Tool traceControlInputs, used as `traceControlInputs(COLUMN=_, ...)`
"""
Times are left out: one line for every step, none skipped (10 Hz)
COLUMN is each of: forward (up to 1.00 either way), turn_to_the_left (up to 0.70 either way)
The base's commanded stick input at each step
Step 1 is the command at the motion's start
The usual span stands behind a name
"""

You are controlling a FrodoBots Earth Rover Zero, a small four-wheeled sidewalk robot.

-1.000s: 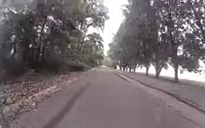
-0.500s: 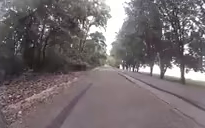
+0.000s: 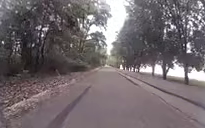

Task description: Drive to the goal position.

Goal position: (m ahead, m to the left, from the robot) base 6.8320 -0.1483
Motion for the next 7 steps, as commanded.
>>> traceControlInputs(forward=0.7, turn_to_the_left=-0.3)
traceControlInputs(forward=0.7, turn_to_the_left=-0.35)
traceControlInputs(forward=0.7, turn_to_the_left=-0.27)
traceControlInputs(forward=0.7, turn_to_the_left=-0.14)
traceControlInputs(forward=0.7, turn_to_the_left=-0.01)
traceControlInputs(forward=0.7, turn_to_the_left=0.0)
traceControlInputs(forward=0.7, turn_to_the_left=0.0)
